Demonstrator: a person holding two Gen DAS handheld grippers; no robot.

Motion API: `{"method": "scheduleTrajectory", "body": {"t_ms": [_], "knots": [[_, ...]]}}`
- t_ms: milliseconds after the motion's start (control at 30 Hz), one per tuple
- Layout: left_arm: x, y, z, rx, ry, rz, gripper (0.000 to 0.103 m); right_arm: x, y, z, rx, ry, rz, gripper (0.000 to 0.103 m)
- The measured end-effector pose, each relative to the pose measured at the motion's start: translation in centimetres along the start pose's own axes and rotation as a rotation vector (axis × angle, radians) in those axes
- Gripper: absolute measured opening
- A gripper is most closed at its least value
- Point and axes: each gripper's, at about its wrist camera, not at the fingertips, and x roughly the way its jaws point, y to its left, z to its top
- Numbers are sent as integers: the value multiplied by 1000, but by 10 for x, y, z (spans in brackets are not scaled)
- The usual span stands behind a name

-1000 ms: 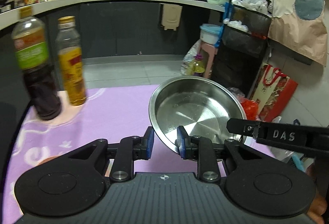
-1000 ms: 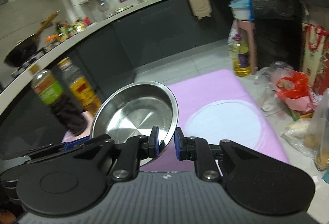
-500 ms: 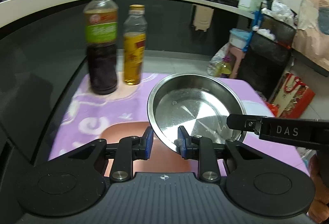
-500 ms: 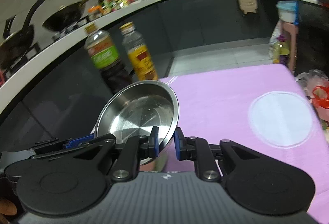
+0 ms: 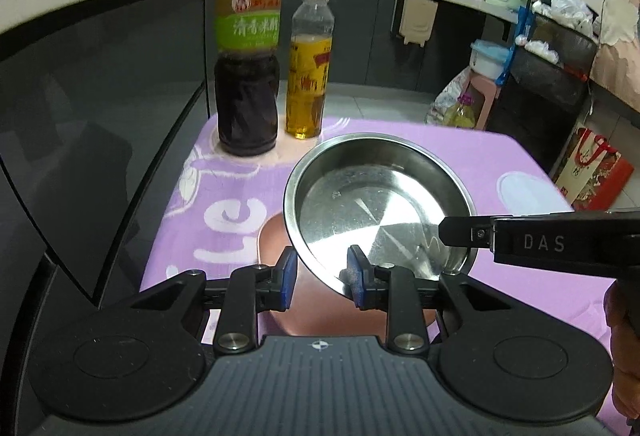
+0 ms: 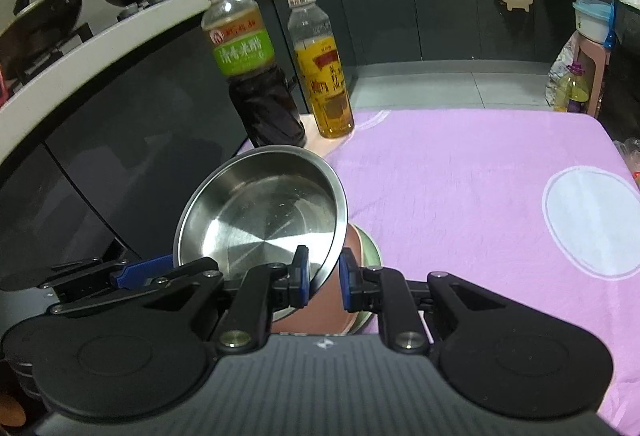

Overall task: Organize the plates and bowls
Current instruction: 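Carry the steel bowl with both grippers over the pink dish, then lower the steel bowl into the pink dish and open both grippers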

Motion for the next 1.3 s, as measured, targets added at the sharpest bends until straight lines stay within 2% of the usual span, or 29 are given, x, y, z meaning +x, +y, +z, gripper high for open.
{"method": "scheduleTrajectory", "body": {"t_ms": [500, 767, 967, 1100, 1300], "knots": [[17, 6, -11, 4, 84, -23, 25, 27, -1, -11, 11, 99, -46, 15], [11, 9, -11, 8, 68, -7, 25, 36, -4, -17, -11, 123, -83, 16], [3, 30, -12, -88, 32, -1, 26, 30, -16, -17, 29, 118, -91, 16], [6, 44, -15, -170, 47, -18, 26, 30, -26, -16, 60, 131, -84, 37], [17, 41, -20, -171, 97, -37, 26, 38, -32, -14, 90, 160, -71, 37]]}}
